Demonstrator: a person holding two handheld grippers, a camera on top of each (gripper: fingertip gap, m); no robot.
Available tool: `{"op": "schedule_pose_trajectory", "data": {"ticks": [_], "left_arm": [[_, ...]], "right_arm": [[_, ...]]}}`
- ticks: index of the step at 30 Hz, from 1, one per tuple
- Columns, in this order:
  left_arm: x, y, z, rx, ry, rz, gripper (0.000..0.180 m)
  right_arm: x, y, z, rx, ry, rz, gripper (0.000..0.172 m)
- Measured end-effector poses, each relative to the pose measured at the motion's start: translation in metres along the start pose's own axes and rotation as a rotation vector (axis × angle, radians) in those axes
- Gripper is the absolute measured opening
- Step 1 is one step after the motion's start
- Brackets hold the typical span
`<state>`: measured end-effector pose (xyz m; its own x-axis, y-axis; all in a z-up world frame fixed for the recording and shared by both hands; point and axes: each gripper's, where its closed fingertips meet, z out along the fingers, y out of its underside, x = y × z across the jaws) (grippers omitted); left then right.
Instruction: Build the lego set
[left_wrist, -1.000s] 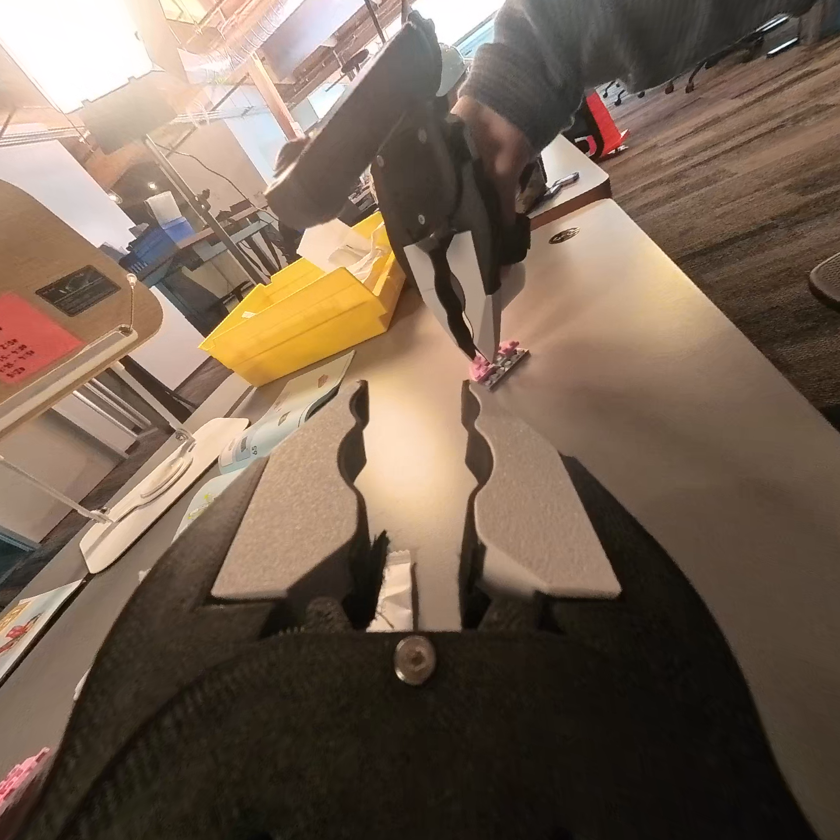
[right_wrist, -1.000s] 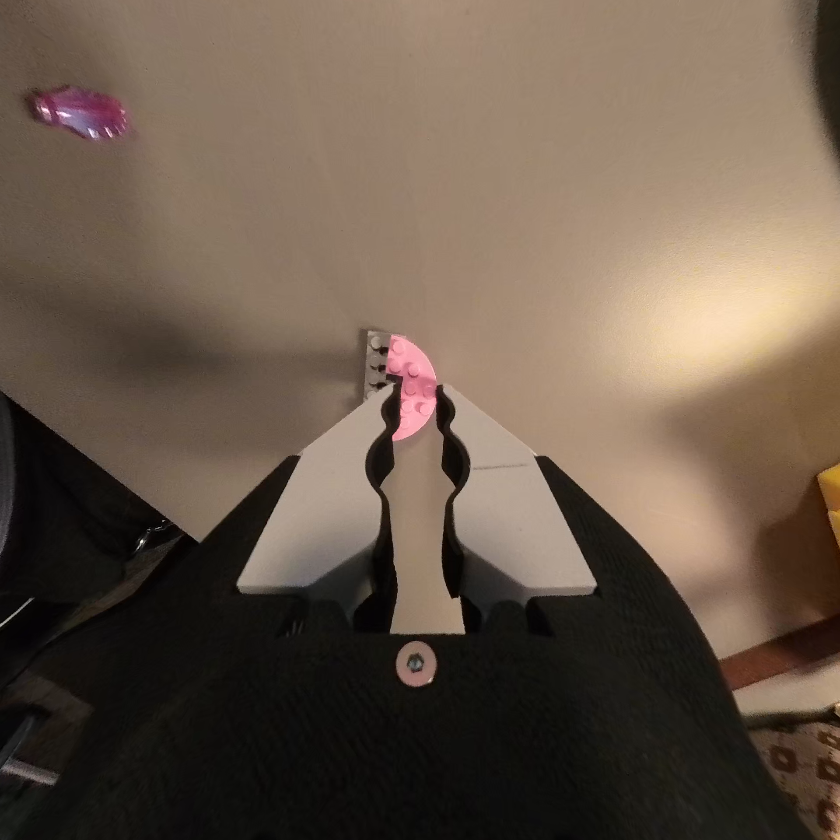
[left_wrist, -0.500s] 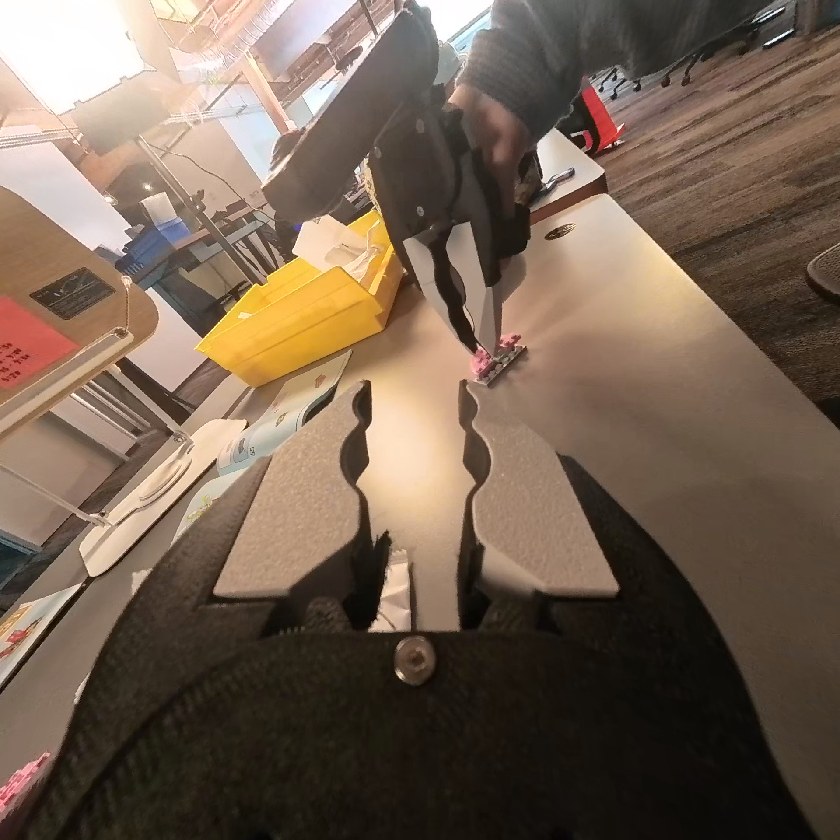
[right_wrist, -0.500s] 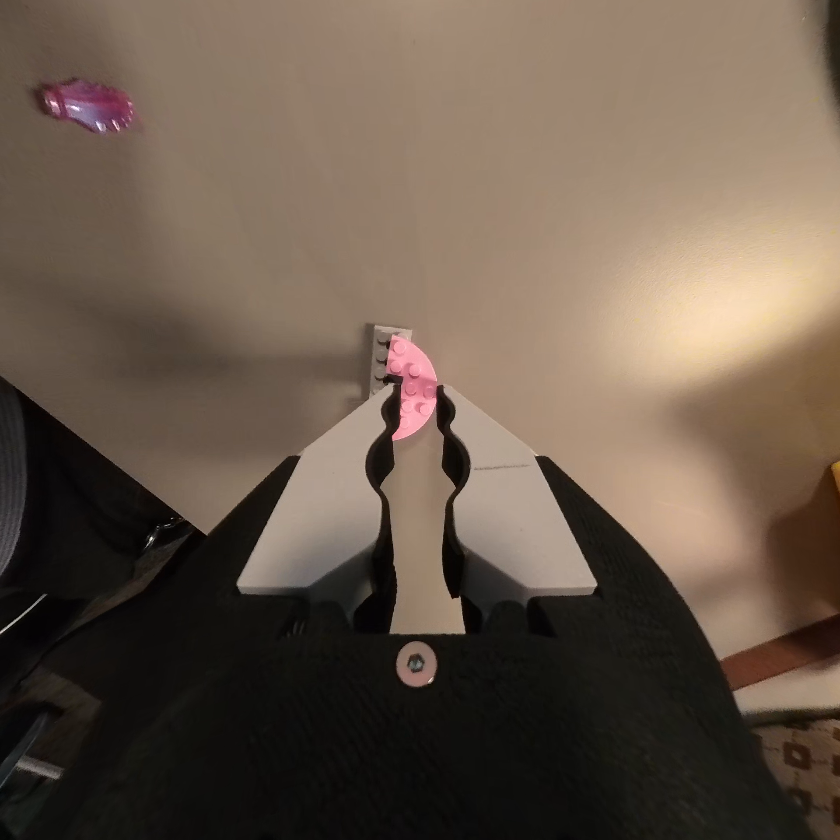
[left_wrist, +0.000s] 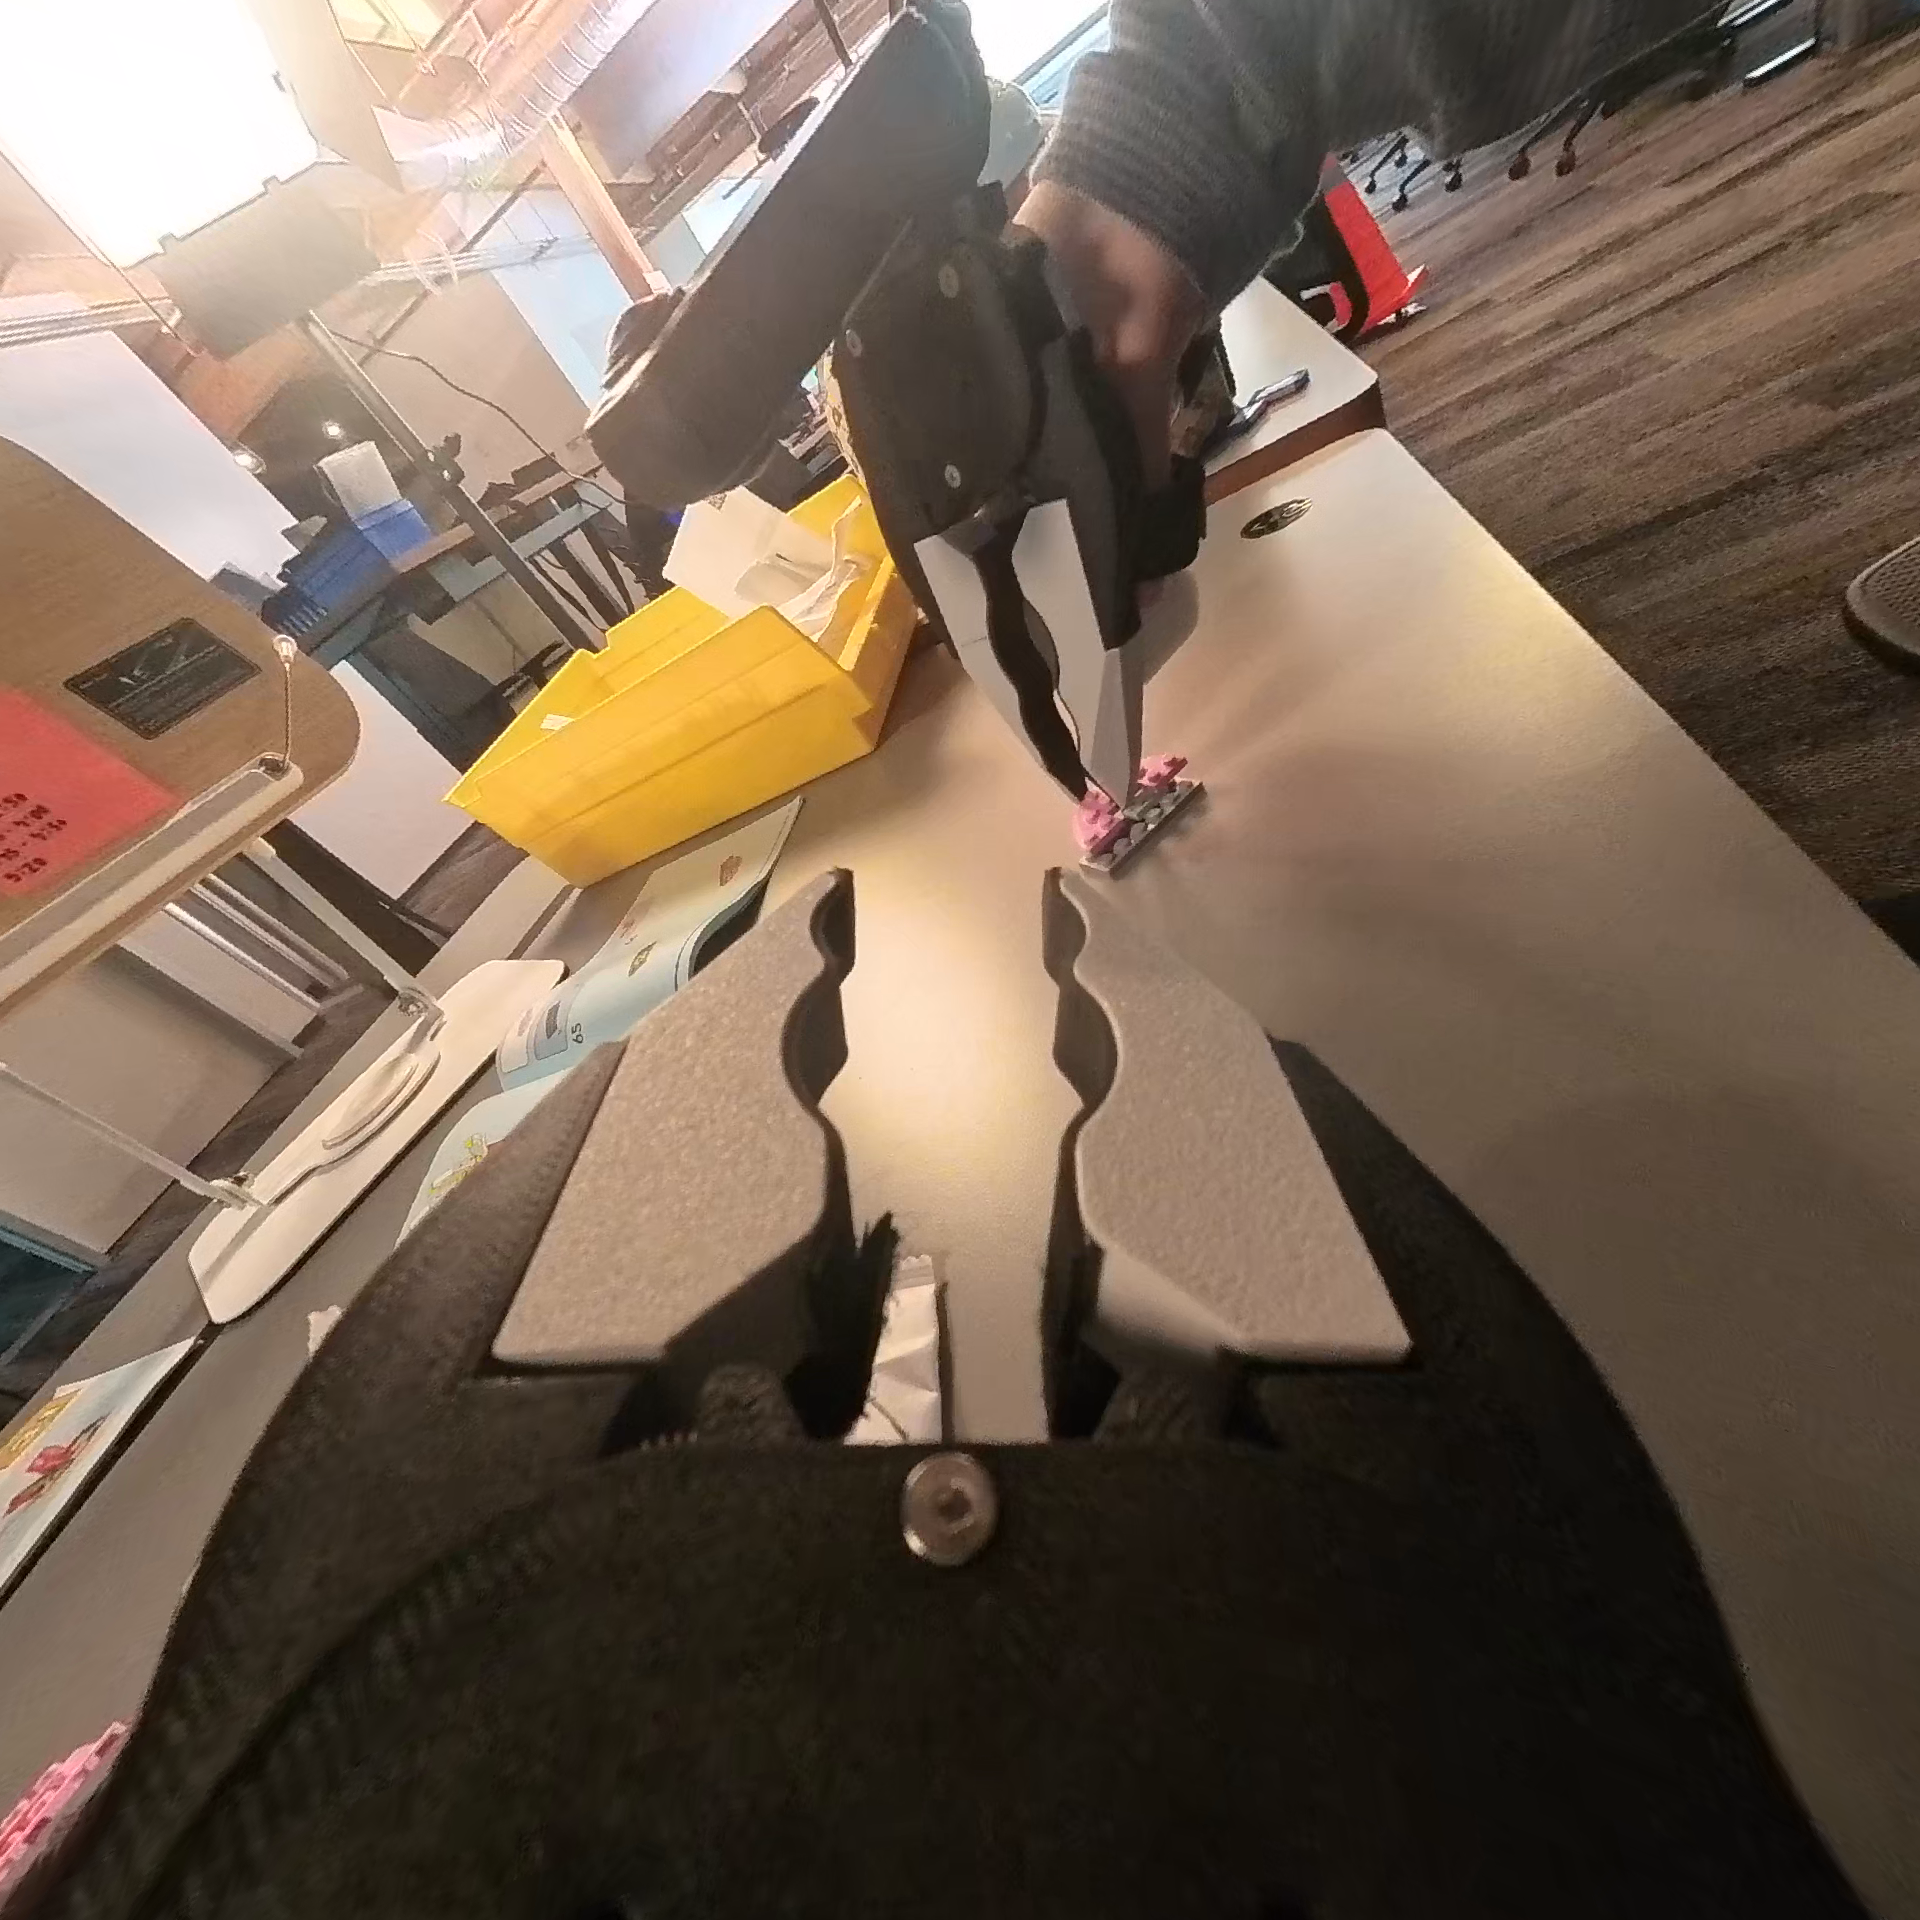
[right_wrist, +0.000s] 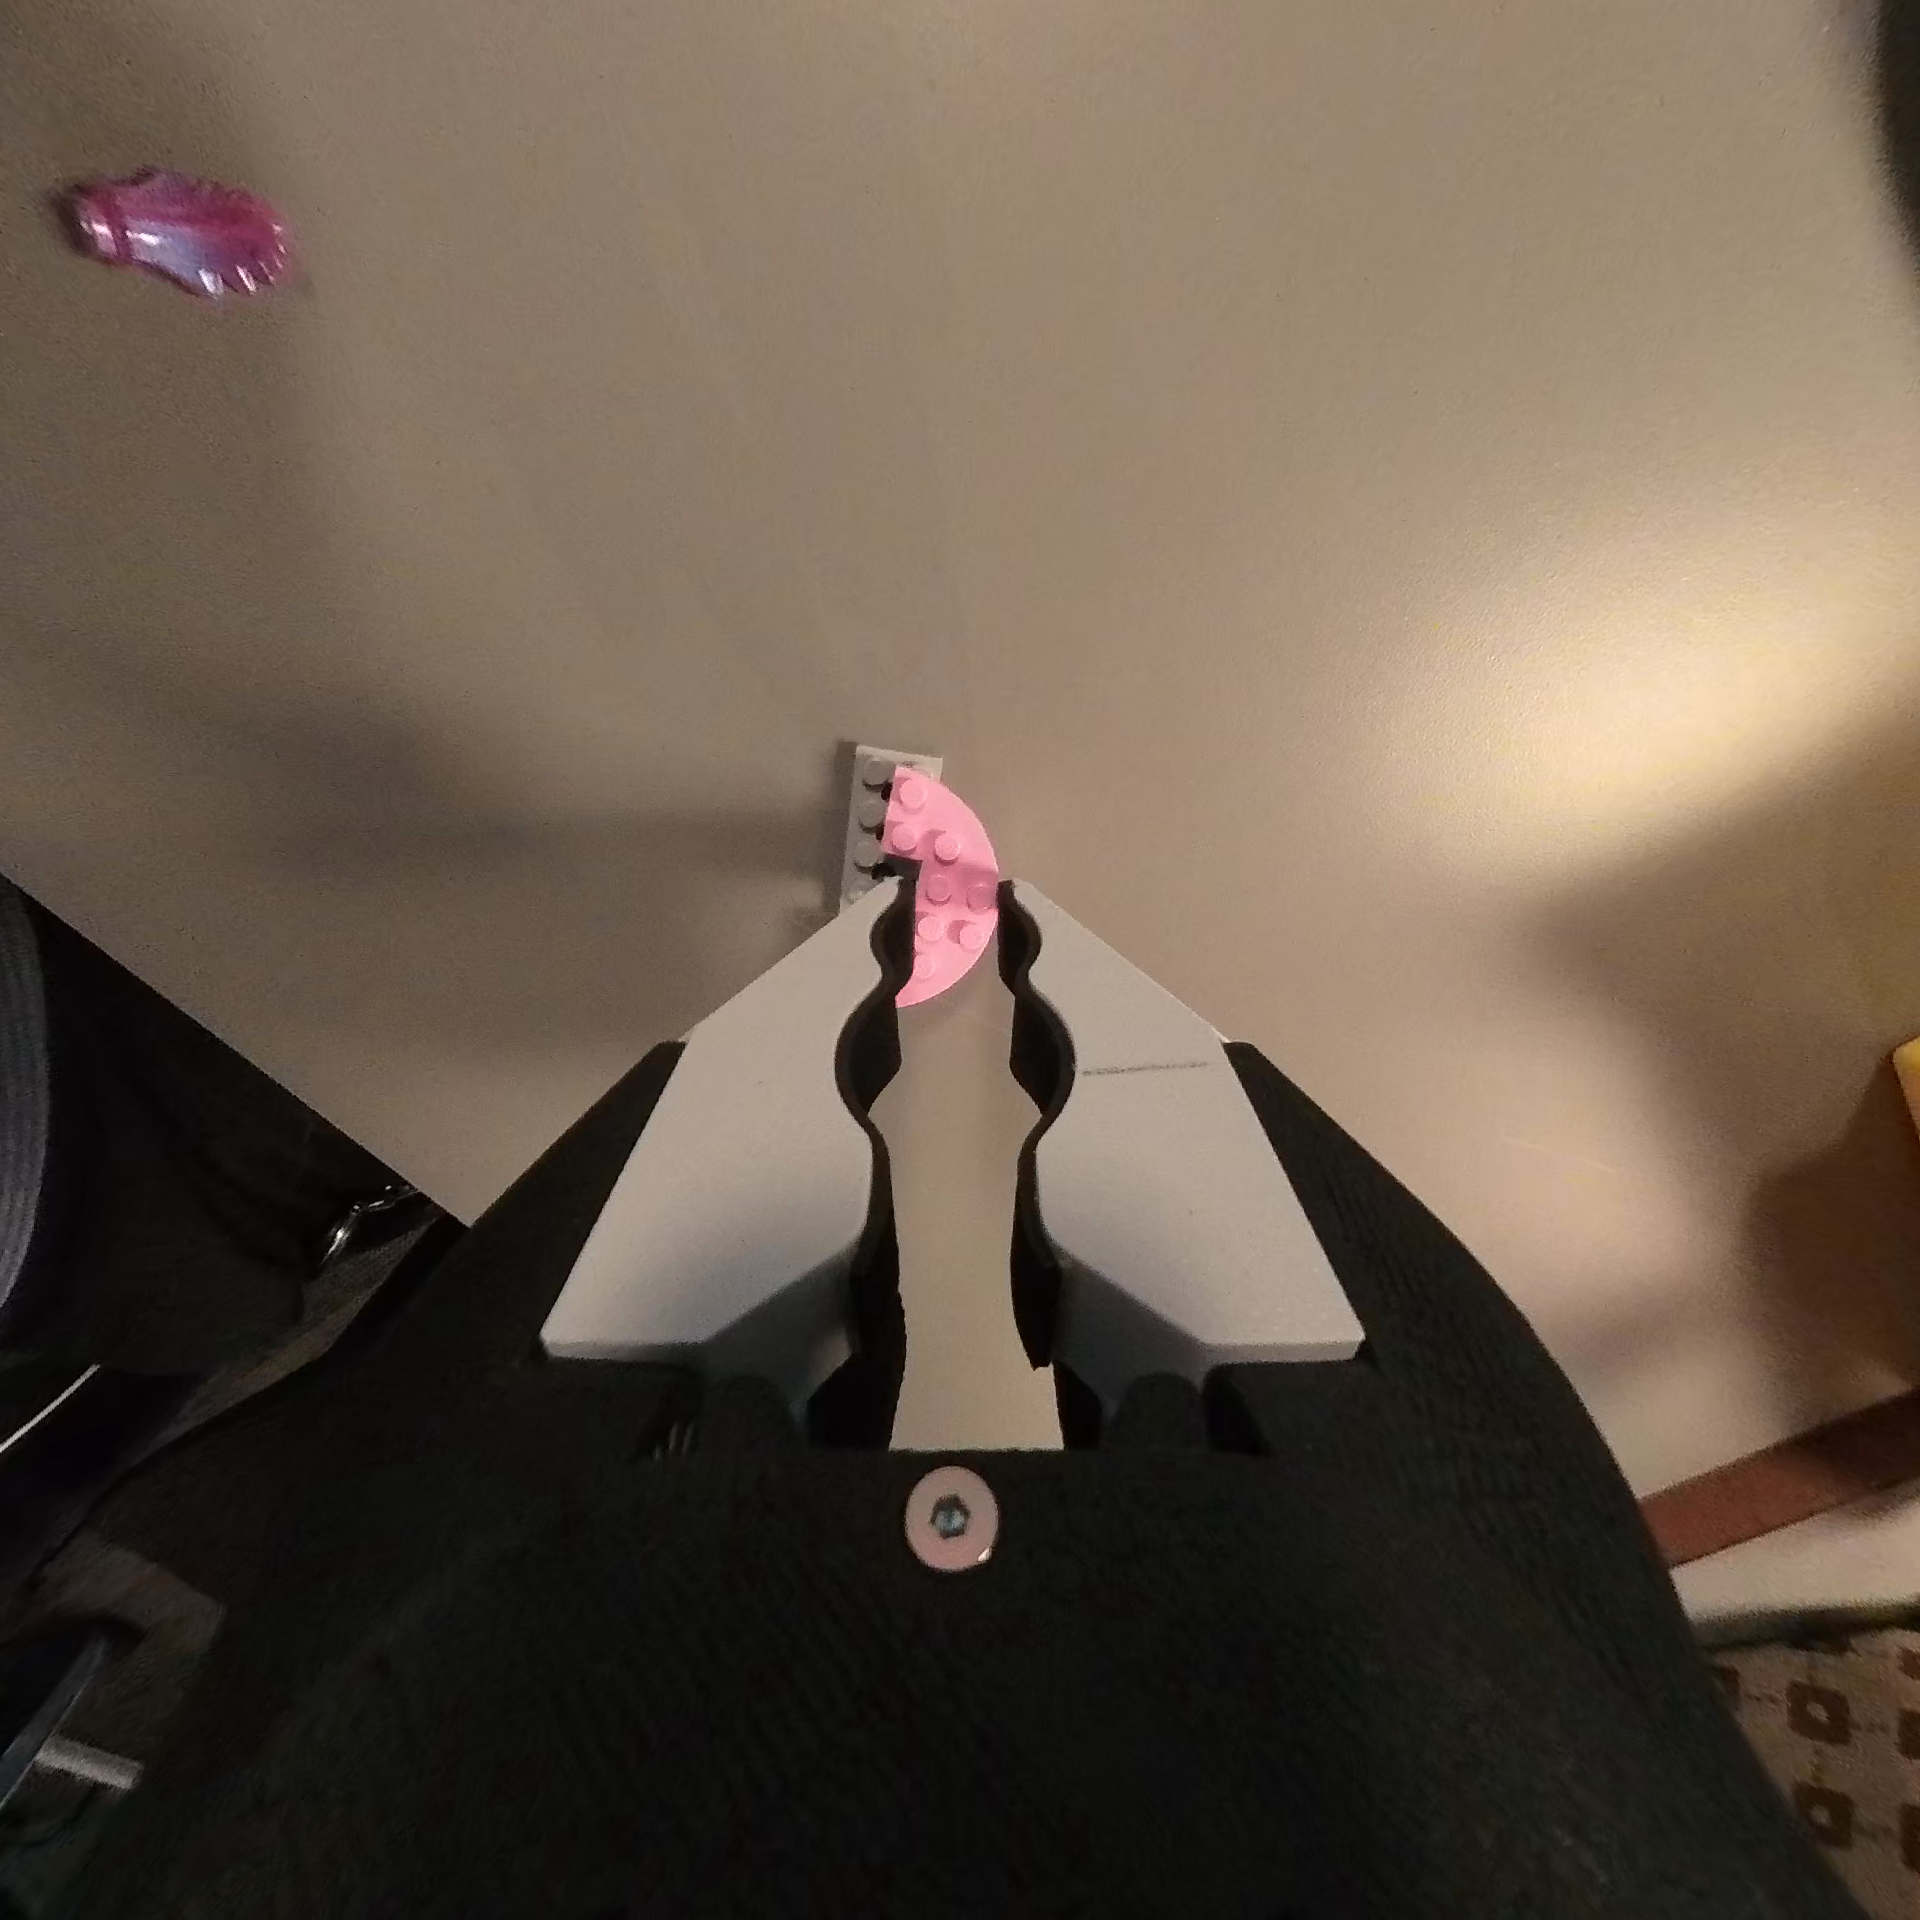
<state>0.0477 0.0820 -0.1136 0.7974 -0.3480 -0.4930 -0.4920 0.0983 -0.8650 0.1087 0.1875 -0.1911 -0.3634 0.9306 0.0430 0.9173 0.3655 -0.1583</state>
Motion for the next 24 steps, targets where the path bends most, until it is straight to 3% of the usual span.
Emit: {"op": "schedule_pose_trajectory", "data": {"ticks": [24], "left_arm": [[0.0015,0.0006,0.0008,-0.005,0.004,0.017,0.032]], "right_arm": [[-0.0037,0.0067,-0.0013,-0.013,-0.012,0.022,0.016]]}}
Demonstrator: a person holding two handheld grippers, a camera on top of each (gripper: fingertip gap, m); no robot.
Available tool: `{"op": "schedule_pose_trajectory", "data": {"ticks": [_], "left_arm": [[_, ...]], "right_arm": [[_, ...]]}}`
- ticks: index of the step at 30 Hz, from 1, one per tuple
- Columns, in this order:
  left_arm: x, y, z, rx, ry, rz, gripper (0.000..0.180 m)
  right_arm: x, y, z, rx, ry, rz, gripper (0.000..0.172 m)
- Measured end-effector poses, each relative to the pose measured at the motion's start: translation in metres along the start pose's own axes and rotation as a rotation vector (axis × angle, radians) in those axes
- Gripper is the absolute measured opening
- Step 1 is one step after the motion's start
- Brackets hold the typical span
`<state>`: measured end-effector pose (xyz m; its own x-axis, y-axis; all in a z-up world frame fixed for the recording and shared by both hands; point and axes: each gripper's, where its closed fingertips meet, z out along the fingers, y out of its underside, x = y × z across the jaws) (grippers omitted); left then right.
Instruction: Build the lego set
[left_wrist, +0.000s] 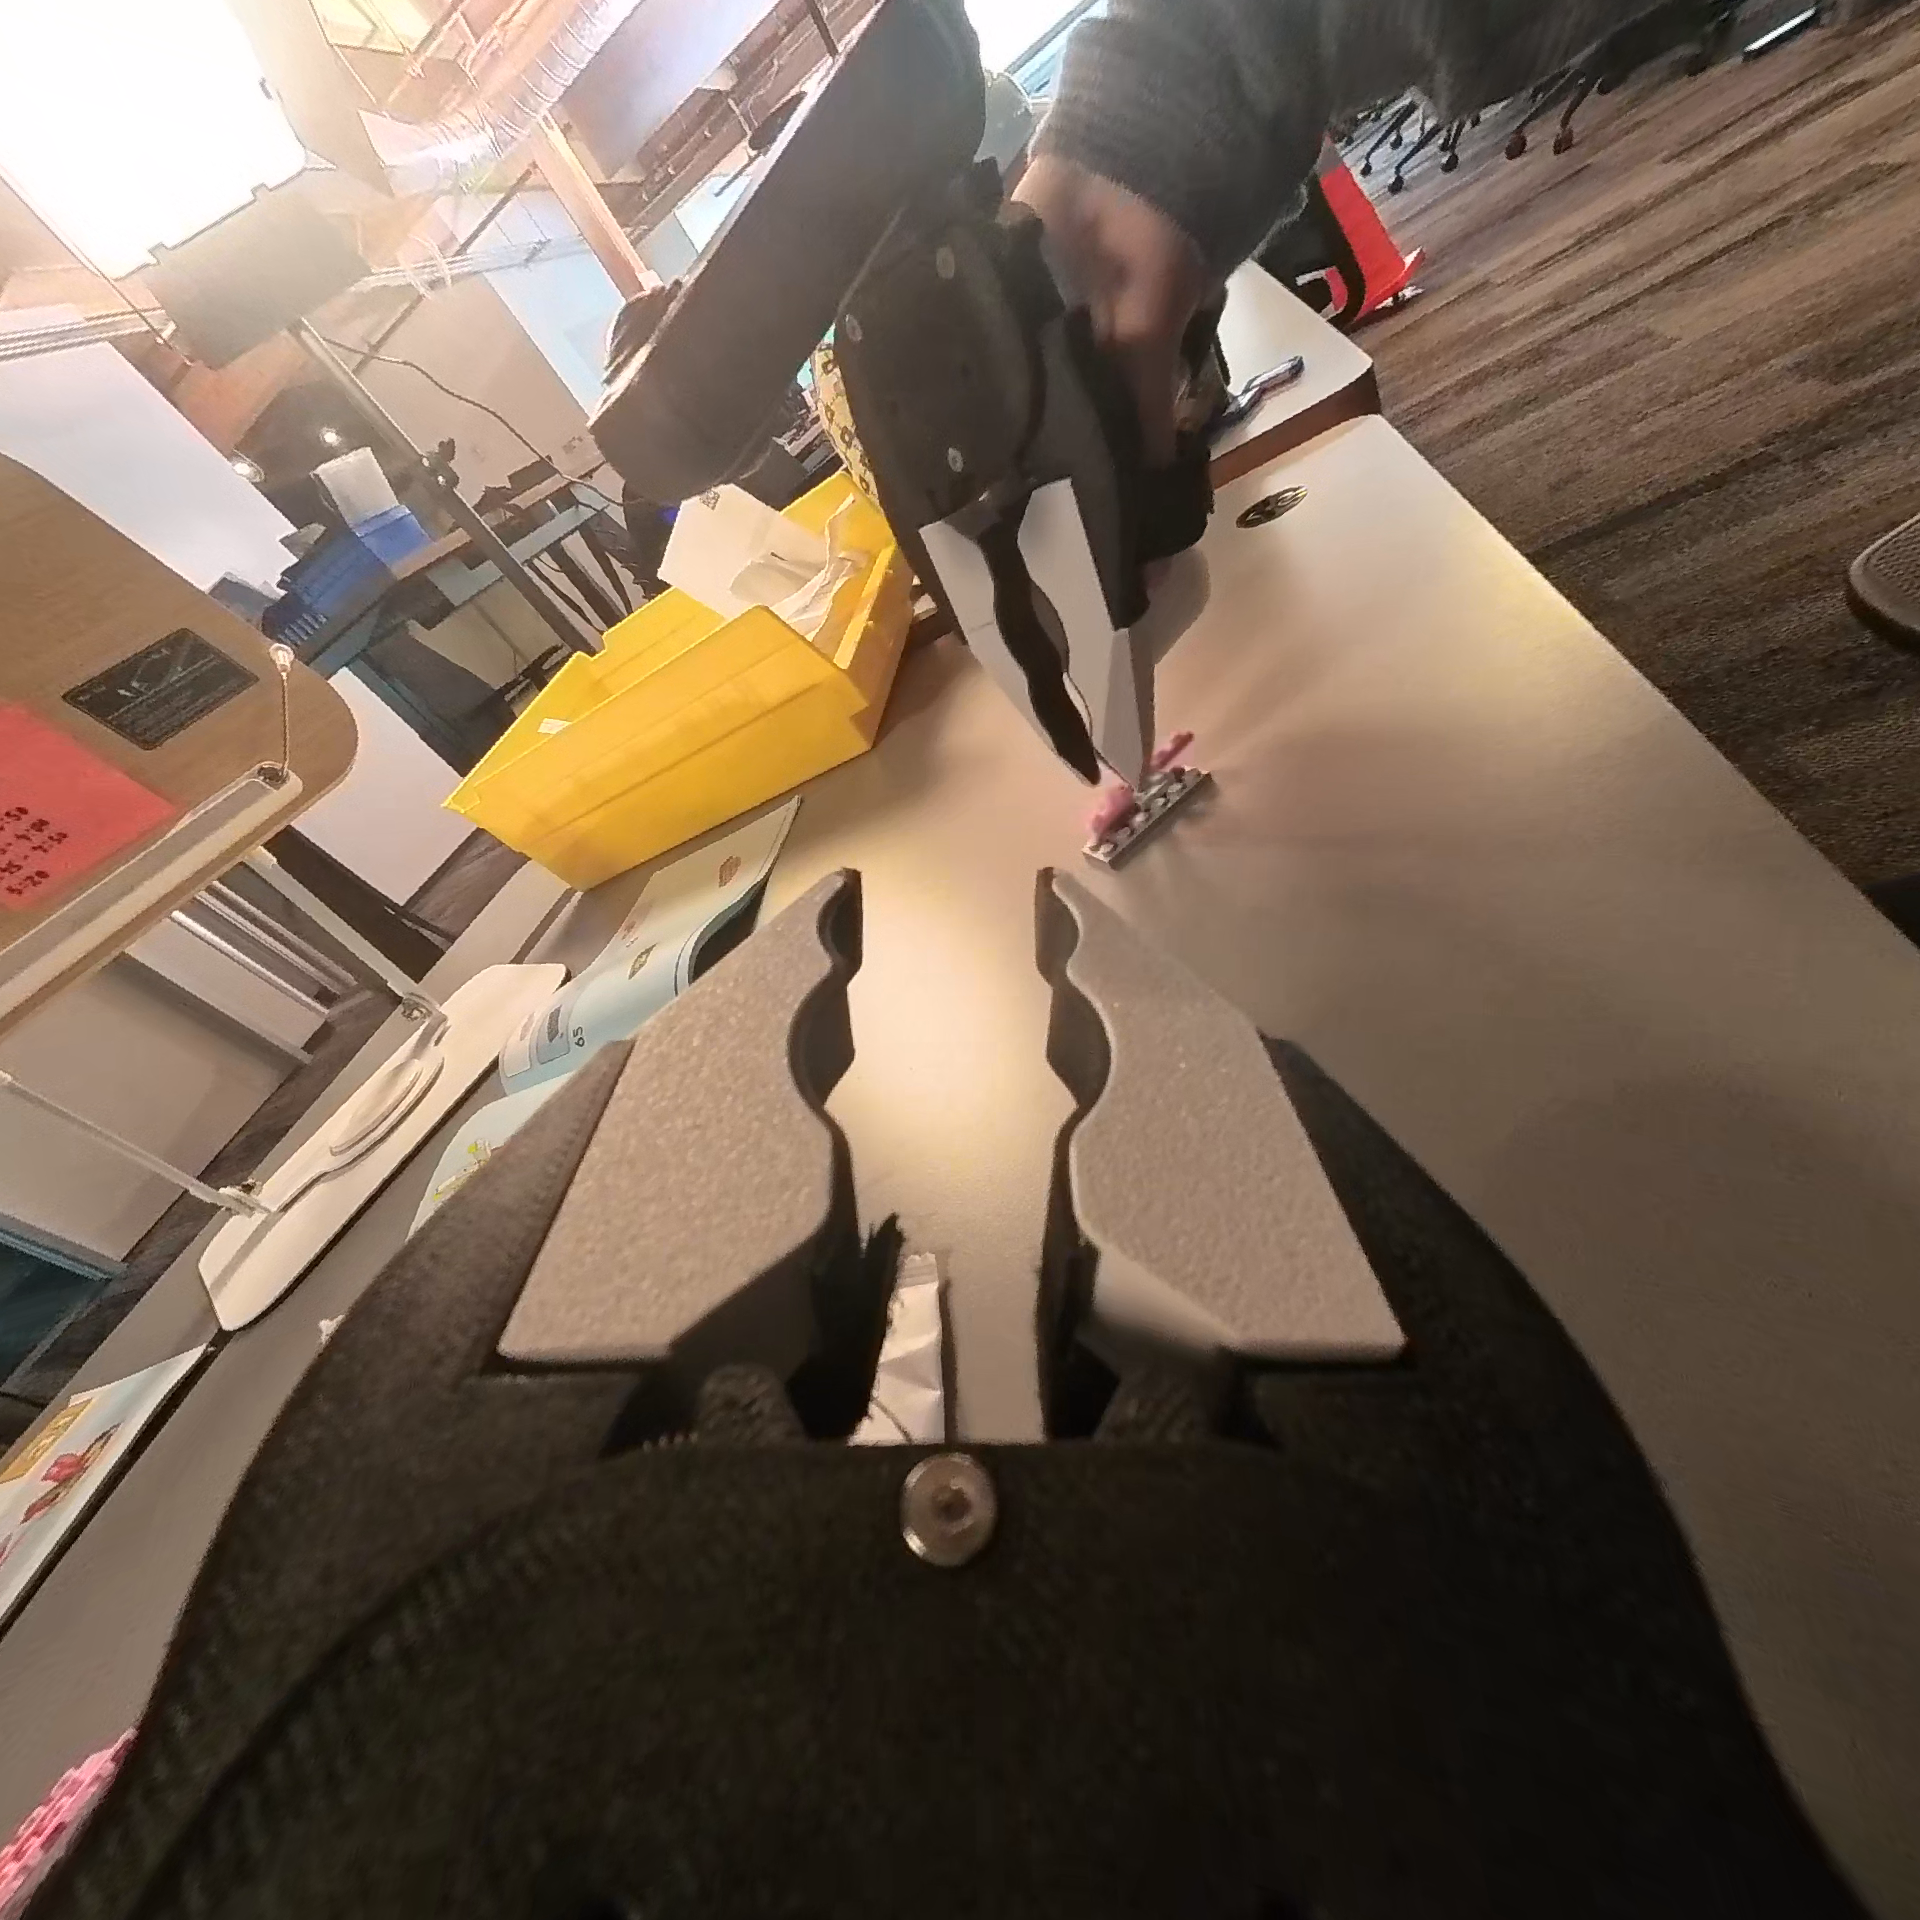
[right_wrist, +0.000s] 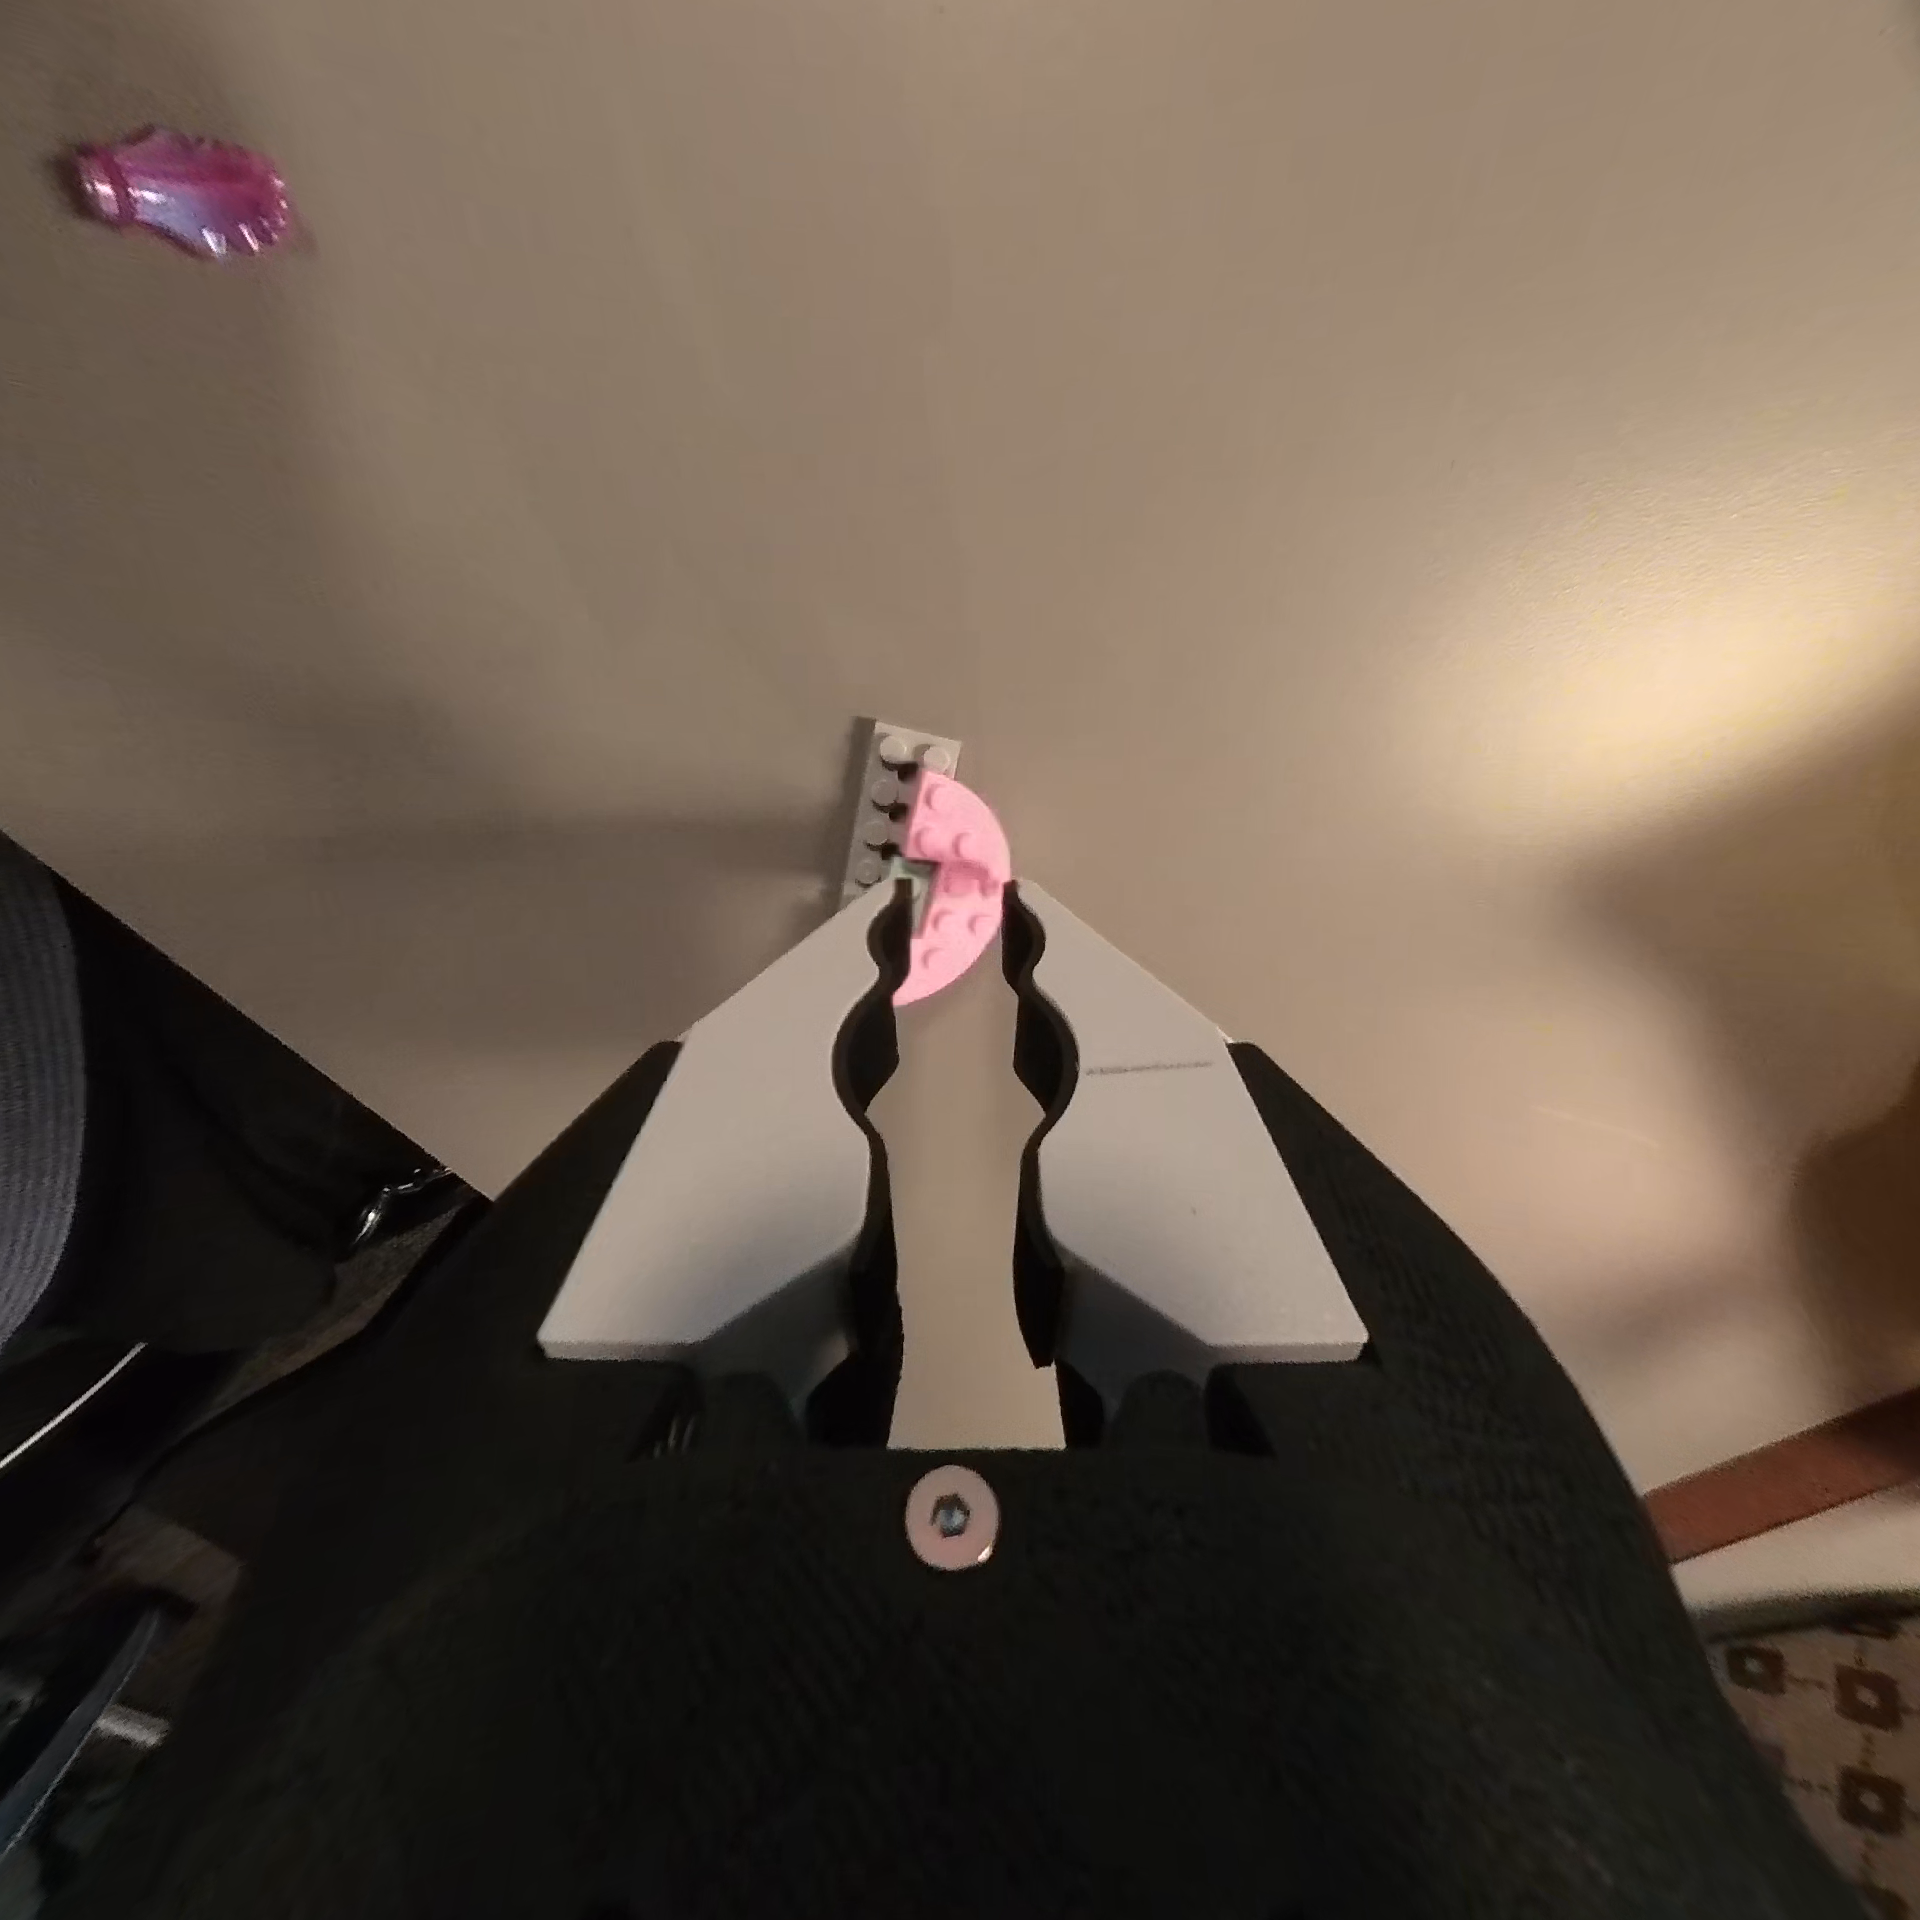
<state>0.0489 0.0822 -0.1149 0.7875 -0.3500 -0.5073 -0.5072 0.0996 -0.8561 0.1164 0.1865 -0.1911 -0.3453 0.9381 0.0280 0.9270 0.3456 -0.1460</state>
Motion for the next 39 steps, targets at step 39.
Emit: {"op": "schedule_pose_trajectory", "data": {"ticks": [39], "left_arm": [[0.001,0.002,0.0,-0.006,0.0,0.013,0.03]], "right_arm": [[-0.011,0.003,0.005,0.123,0.097,0.138,0.032]]}}
